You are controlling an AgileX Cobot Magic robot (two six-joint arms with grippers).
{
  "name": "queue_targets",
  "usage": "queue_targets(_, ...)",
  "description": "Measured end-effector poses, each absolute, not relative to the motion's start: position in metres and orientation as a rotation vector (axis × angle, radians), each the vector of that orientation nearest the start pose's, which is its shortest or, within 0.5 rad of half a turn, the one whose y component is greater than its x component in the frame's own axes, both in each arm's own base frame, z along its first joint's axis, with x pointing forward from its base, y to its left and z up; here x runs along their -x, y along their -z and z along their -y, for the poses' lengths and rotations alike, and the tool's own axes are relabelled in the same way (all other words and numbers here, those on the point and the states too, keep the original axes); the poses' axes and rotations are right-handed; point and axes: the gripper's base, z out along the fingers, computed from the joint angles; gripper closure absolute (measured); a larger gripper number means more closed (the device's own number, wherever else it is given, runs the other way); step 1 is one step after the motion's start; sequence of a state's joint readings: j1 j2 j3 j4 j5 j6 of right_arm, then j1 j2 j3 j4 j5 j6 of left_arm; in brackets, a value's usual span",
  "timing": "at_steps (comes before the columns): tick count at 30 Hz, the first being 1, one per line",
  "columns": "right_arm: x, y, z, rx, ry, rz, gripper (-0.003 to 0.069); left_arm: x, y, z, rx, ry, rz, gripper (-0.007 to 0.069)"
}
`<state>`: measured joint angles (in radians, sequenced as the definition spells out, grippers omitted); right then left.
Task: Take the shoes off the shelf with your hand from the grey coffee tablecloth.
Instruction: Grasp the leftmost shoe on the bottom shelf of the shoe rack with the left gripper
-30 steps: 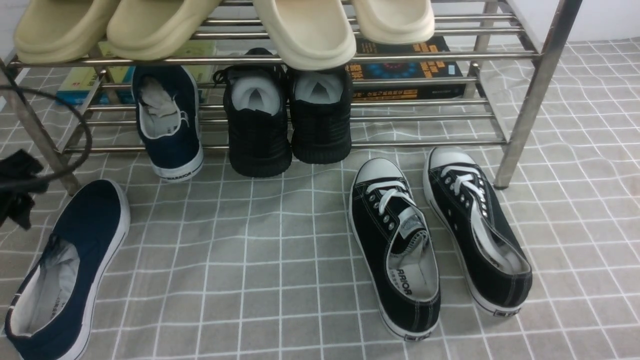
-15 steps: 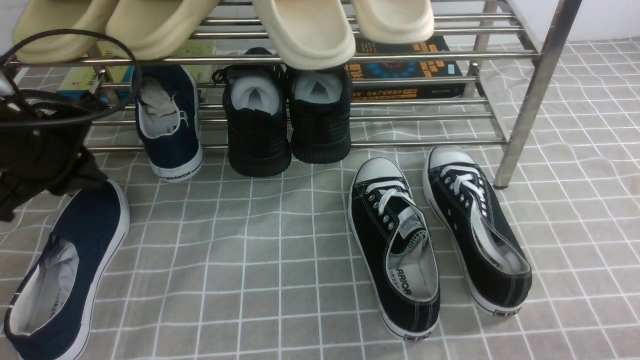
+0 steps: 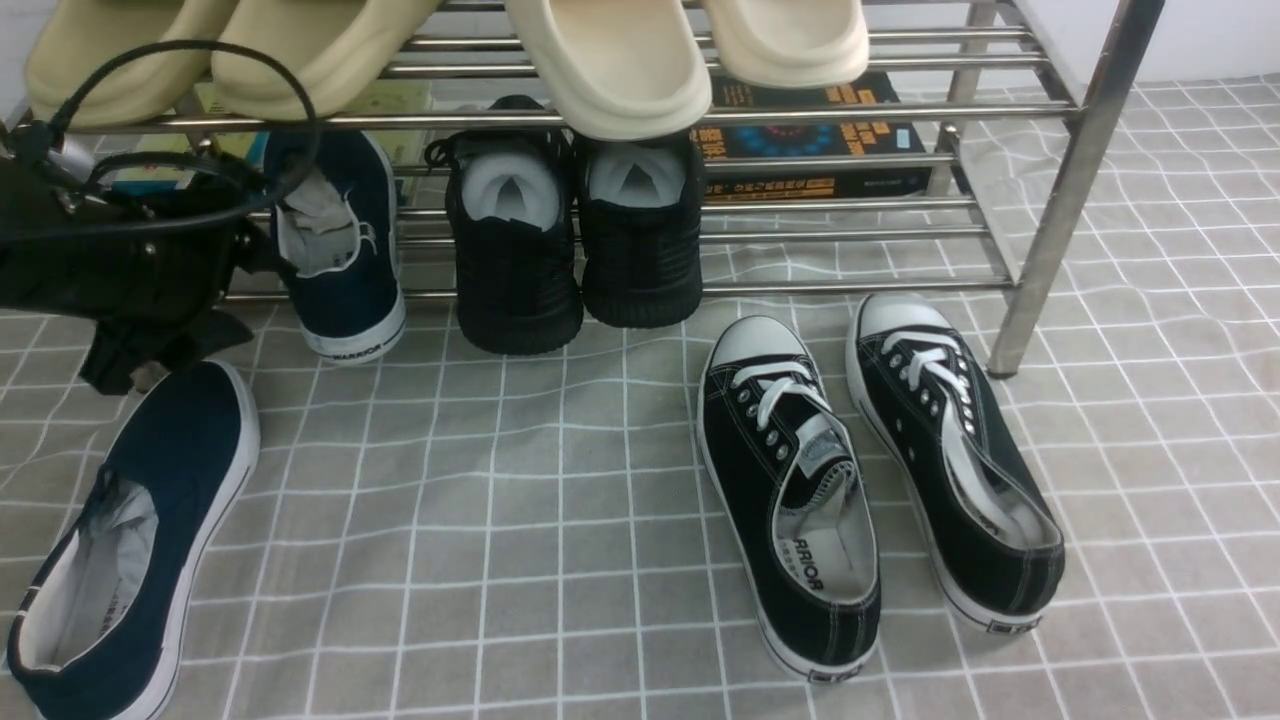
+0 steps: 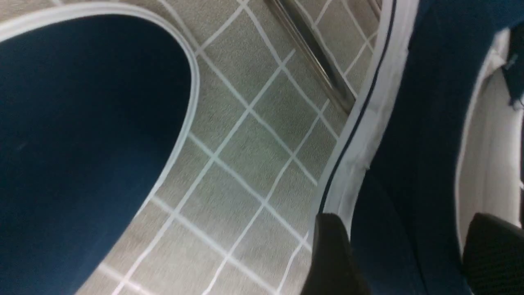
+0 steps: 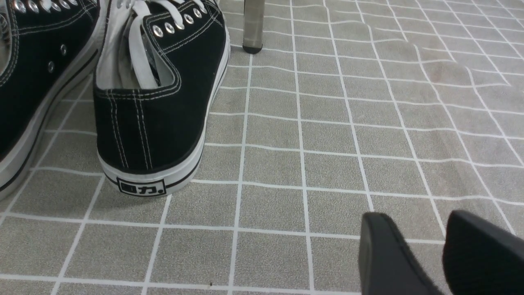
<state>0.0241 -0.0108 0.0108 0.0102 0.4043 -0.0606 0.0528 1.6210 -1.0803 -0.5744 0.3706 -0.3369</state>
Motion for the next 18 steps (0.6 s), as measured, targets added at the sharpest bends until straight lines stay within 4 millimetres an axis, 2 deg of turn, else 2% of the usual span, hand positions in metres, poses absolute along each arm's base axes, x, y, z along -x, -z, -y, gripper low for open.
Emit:
queue_targets(8, -0.051, -0.174, -0.002, 0.074, 0.015, -1.886, 0.0421, -0.369, -0.228, -0.001, 1.016, 0.662, -2.153, 0.0176)
queue_targets(13, -0.051, -0.174, -0.002, 0.074, 0.015, -1.886, 0.042, -0.373, -0.223, -0.001, 0.988, 0.659, -2.156, 0.0239)
queue_targets(18, -0.051, -0.174, -0.002, 0.074, 0.015, -1.886, 0.042, -0.375, -0.222, 0.0, 0.944, 0.653, -2.176, 0.0535)
